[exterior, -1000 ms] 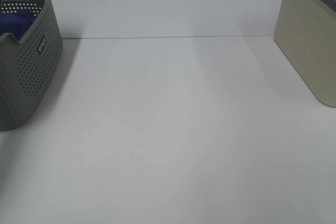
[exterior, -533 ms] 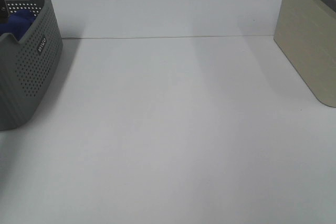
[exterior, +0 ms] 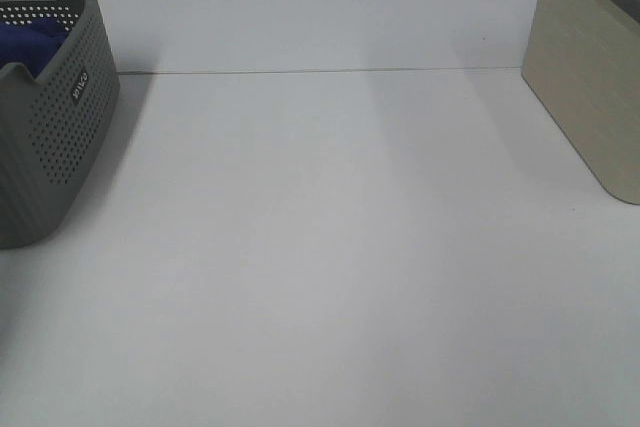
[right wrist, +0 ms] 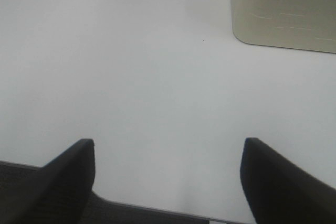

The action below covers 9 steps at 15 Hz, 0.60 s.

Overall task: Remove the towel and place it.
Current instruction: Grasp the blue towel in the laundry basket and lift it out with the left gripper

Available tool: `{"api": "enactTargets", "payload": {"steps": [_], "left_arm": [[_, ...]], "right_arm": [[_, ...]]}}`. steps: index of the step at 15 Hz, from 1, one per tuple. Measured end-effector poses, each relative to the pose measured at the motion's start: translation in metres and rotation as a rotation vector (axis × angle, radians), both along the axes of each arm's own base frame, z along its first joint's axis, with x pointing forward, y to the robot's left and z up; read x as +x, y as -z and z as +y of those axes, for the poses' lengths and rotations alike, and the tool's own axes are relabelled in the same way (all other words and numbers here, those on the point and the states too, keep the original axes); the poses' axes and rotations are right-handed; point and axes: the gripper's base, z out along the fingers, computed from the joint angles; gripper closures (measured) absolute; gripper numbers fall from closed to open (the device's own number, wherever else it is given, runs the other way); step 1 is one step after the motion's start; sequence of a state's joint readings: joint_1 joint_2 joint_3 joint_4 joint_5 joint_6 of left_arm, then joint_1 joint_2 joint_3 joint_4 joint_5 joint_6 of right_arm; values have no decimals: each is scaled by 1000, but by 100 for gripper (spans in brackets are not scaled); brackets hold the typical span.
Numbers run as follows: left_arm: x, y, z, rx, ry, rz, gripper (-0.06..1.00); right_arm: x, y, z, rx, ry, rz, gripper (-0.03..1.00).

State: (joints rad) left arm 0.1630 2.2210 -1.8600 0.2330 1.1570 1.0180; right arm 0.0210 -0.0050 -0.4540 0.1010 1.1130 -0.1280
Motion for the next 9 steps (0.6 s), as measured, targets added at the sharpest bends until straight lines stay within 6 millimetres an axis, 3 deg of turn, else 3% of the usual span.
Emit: {"api": "enactTargets", "payload": {"steps": [4,7,9], "left_arm": [[5,-1,3,-11,-2,-64,68],[5,0,3,-13,5,-59,93],[1,-2,3,-12,29,-25,94]], "right_arm": [[0,0,0,0,0,0,22],[0,0,0,0,0,0,22],[0,0,0,0,0,0,22]]}}
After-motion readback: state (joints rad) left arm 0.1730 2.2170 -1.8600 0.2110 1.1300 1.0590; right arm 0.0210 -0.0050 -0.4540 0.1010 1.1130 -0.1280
